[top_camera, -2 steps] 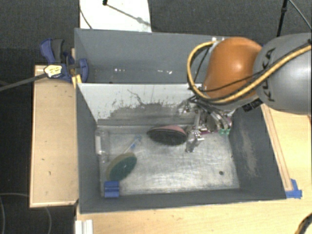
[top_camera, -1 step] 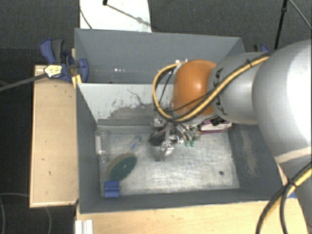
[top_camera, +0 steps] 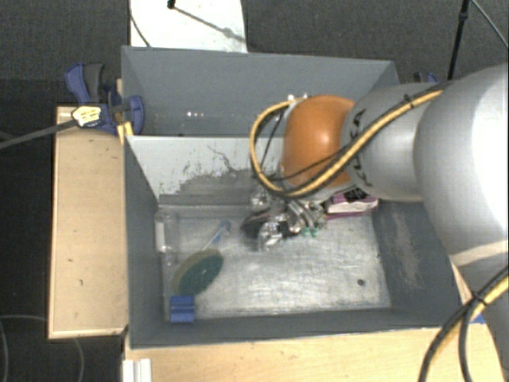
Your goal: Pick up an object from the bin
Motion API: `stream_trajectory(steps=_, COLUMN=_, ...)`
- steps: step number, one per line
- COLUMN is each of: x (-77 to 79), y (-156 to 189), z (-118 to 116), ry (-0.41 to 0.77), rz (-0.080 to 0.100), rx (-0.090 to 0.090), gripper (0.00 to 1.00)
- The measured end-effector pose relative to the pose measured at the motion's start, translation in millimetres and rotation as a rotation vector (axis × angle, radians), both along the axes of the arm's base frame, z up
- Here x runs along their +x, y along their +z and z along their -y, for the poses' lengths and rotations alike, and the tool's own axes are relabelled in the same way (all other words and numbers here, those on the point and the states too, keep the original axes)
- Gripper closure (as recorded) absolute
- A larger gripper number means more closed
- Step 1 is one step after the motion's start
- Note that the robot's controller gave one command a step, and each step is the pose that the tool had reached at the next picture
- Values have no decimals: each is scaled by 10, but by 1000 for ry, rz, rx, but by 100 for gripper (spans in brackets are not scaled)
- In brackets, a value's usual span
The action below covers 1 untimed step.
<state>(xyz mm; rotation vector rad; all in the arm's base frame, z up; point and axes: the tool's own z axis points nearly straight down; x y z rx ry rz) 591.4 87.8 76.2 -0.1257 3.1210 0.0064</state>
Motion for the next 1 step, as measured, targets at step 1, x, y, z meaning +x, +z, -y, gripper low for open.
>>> stream_trajectory(steps=1, x=-247, y=2625, z=226, ry=279, rz=-6, rx=-8, gripper=100)
